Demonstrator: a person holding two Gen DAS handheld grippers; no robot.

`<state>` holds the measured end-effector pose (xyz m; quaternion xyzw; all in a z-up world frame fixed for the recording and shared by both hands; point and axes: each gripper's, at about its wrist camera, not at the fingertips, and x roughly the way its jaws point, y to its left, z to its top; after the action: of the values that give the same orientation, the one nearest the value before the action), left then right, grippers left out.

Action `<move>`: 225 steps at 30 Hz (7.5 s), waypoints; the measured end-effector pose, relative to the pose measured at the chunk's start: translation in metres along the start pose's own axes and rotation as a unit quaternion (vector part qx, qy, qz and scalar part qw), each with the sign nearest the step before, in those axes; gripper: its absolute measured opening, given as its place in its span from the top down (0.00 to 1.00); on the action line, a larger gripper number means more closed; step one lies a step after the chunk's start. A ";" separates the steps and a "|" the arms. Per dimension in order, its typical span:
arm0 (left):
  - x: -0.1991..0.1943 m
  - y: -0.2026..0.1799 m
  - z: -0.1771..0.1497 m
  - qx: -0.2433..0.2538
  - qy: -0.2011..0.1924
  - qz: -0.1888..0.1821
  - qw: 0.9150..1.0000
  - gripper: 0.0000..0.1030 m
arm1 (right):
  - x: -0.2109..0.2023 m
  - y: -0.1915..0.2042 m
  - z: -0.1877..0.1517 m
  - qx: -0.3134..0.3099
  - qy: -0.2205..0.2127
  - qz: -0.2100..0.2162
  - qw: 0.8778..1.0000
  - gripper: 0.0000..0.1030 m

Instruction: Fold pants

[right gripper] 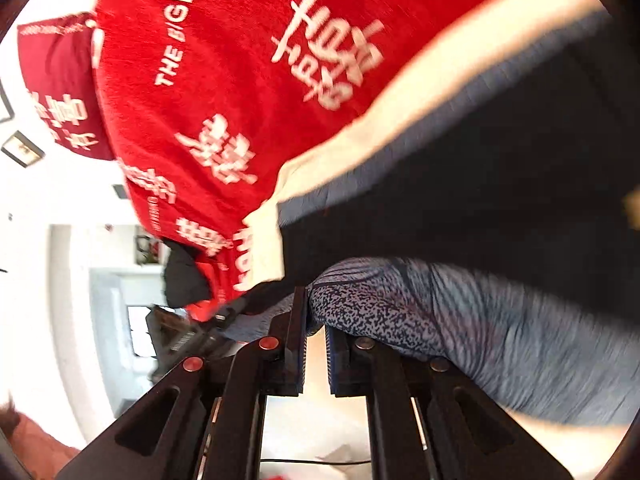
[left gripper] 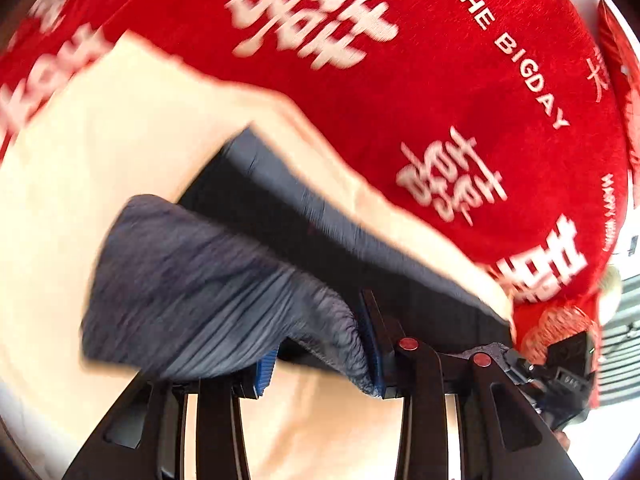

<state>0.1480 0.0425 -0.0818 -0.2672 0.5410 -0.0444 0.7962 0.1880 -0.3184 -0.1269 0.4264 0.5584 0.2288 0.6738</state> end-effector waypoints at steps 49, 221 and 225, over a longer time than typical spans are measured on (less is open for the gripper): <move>0.130 -0.201 -0.122 0.267 0.140 0.095 0.949 0.09 | -0.134 -0.102 -0.029 0.020 -0.057 -0.253 0.966 0.51; 0.231 -0.129 -0.038 0.148 0.047 0.147 0.977 0.00 | -0.131 -0.109 0.146 -0.107 -0.061 -0.371 0.921 0.57; 0.225 -0.142 -0.039 0.150 0.057 0.180 0.970 0.00 | -0.126 -0.120 0.100 -0.108 -0.028 -0.377 0.919 0.52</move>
<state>0.2370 -0.1742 -0.2135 -0.0399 0.6118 0.0040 0.7900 0.2290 -0.5128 -0.1552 0.1149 0.6308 0.0048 0.7674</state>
